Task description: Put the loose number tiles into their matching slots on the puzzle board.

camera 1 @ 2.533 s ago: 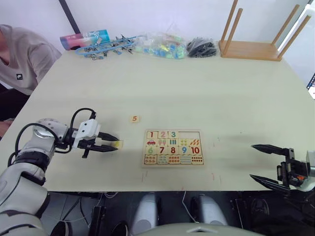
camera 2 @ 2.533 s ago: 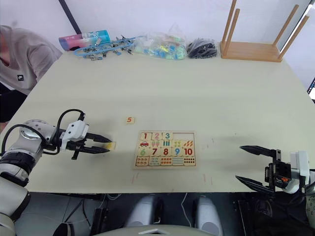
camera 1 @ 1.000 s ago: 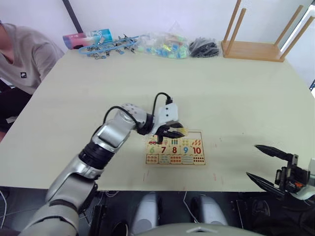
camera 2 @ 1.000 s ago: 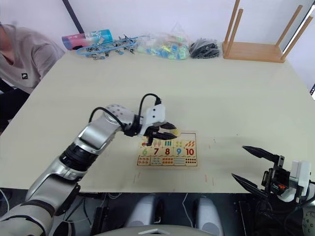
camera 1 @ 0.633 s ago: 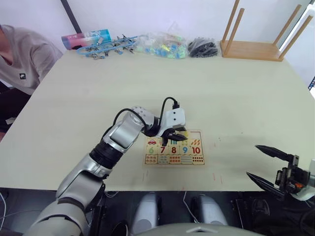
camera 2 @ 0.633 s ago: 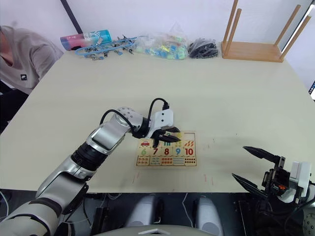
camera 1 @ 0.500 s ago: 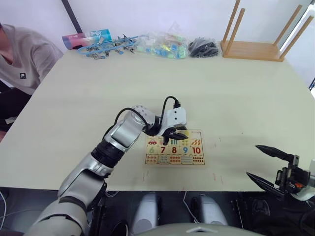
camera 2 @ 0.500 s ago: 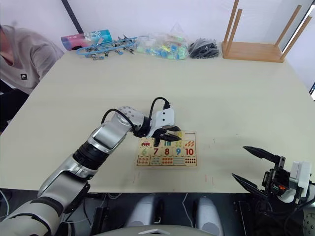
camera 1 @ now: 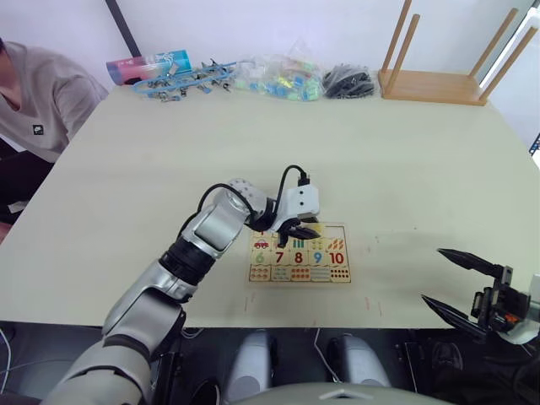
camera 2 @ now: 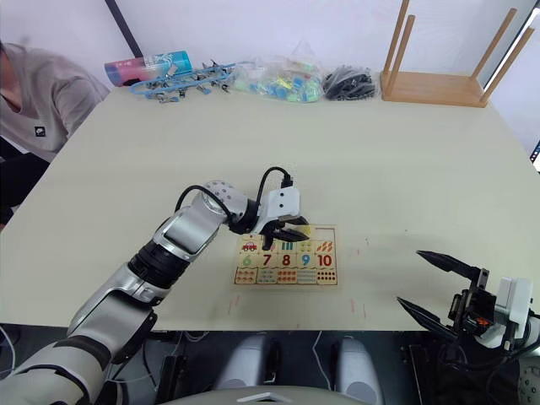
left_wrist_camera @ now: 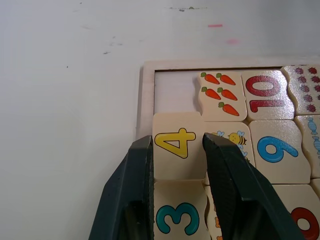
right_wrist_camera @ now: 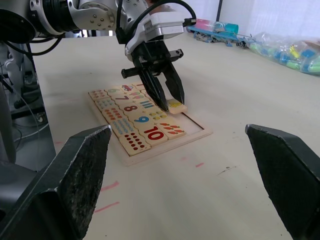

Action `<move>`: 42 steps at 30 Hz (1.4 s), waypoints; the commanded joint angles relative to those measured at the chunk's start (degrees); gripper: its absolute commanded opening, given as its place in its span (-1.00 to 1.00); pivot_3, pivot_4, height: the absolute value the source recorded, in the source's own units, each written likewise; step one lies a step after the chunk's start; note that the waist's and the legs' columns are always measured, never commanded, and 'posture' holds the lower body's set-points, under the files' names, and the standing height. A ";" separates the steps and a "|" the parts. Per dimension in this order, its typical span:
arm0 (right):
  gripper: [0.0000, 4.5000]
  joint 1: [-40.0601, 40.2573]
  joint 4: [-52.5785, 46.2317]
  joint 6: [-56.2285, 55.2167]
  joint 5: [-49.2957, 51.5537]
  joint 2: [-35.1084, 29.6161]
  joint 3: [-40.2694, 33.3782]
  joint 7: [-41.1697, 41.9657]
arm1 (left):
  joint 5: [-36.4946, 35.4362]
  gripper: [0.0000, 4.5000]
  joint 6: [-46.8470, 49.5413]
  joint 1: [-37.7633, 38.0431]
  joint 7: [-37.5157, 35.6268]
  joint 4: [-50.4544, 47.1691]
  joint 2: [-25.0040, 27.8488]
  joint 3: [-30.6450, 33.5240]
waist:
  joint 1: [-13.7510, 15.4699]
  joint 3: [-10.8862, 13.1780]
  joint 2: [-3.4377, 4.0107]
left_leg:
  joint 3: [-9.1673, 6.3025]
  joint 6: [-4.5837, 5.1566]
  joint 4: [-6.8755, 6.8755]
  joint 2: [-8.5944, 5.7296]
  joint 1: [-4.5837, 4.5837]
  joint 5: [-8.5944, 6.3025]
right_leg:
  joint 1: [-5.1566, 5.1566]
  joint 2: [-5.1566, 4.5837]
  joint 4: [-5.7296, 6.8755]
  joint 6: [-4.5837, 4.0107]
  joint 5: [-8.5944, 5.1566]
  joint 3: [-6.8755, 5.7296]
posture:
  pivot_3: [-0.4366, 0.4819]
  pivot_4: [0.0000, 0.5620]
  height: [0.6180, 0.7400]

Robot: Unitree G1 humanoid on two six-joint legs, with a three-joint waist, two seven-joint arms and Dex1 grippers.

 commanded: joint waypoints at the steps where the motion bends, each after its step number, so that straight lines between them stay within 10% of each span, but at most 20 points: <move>1: 1.00 0.13 -1.13 -1.10 0.44 -0.04 -0.79 0.07 | 0.32 -0.57 -1.25 -1.02 -0.33 -1.17 -0.30 0.64 | 0.00 0.00 0.00 | 0.00 0.00 0.00 0.00 0.00 0.00 | 0.00 0.00 0.00 0.00 0.00 0.00 | -0.05 -0.47 0.95; 16: 1.00 0.04 -0.73 -1.54 0.15 0.07 -0.65 0.27 | 0.99 -0.57 -2.67 -1.02 -1.01 0.06 -0.59 1.04 | 0.00 0.00 0.00 | 0.00 0.00 0.00 0.00 0.00 0.00 | 0.00 0.00 0.00 0.00 0.00 0.00 | -0.05 -0.47 0.95; 25: 1.00 0.00 -0.45 -1.90 -0.14 0.05 -0.52 0.21 | 1.61 0.99 -4.15 -1.38 0.00 1.39 -1.07 1.42 | 0.01 0.00 0.00 | 0.00 0.00 0.00 0.00 0.00 0.00 | 0.00 0.00 0.00 0.00 0.00 0.00 | -0.05 -0.47 0.95; 39: 1.00 -0.48 0.07 -2.13 -0.38 0.50 -0.13 0.23 | -2.48 0.99 -5.17 -6.13 -0.86 8.58 -3.45 7.41 | -0.03 0.00 0.00 | 0.00 0.00 0.01 0.00 0.00 0.00 | 0.00 0.00 0.00 0.00 0.00 -0.01 | -0.05 -0.47 0.95; 42: 1.00 -0.56 0.05 -2.14 -0.51 0.70 -0.05 0.13 | -2.76 0.59 -7.20 -7.07 -0.89 11.93 -4.43 8.32 | -0.02 0.00 0.00 | 0.00 0.00 0.01 0.00 -0.01 0.00 | 0.00 0.00 0.00 0.00 0.00 -0.02 | -0.05 -0.47 0.95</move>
